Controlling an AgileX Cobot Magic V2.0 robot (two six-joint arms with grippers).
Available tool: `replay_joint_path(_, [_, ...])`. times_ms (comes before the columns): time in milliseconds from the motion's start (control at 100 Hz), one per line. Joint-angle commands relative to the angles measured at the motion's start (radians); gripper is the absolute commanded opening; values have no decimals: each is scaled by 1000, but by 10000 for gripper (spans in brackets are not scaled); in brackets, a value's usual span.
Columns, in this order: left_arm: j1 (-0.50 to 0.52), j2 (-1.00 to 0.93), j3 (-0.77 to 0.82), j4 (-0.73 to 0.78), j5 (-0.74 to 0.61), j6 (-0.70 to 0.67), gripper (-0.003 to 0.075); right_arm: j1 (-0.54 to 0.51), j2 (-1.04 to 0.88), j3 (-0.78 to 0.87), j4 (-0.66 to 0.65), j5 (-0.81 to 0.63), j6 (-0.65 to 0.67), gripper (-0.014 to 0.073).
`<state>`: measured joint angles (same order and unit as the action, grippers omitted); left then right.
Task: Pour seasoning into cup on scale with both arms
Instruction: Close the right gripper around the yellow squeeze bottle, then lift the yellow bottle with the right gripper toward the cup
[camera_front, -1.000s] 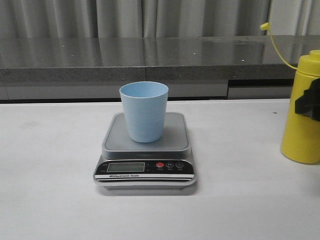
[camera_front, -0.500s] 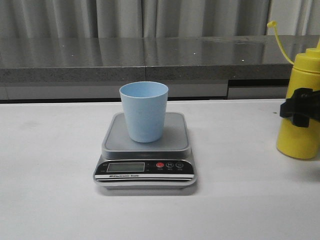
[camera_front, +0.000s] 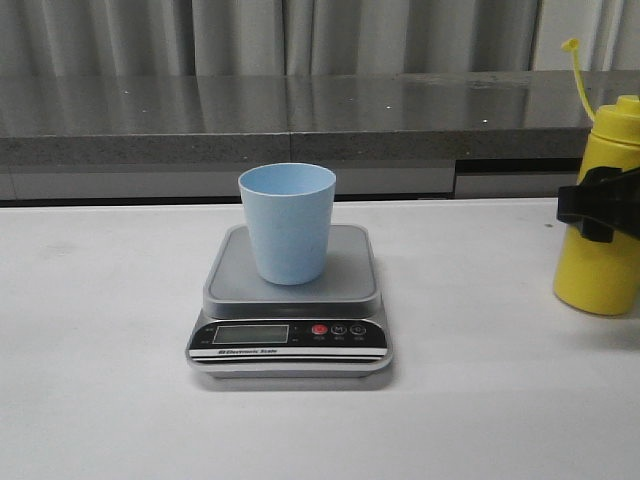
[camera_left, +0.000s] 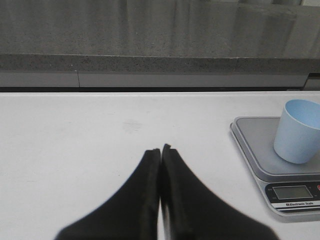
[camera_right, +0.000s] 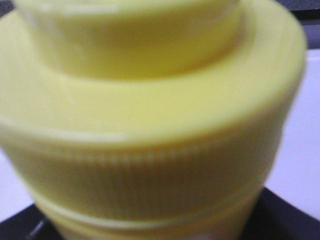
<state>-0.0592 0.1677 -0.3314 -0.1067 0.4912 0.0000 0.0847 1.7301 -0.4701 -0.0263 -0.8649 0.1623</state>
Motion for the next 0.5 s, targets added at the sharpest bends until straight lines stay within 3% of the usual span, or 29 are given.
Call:
replay_joint_path(0, [3, 10, -26, -6, -87, 0, -20, 2, -36, -20, -28, -90, 4, 346])
replay_joint_path(300, [3, 10, -26, -6, -87, 0, -20, 2, -172, -20, -69, 40, 3, 339])
replay_joint_path(490, [3, 10, -26, -6, -87, 0, -20, 2, -299, -71, -239, 293, -23, 339])
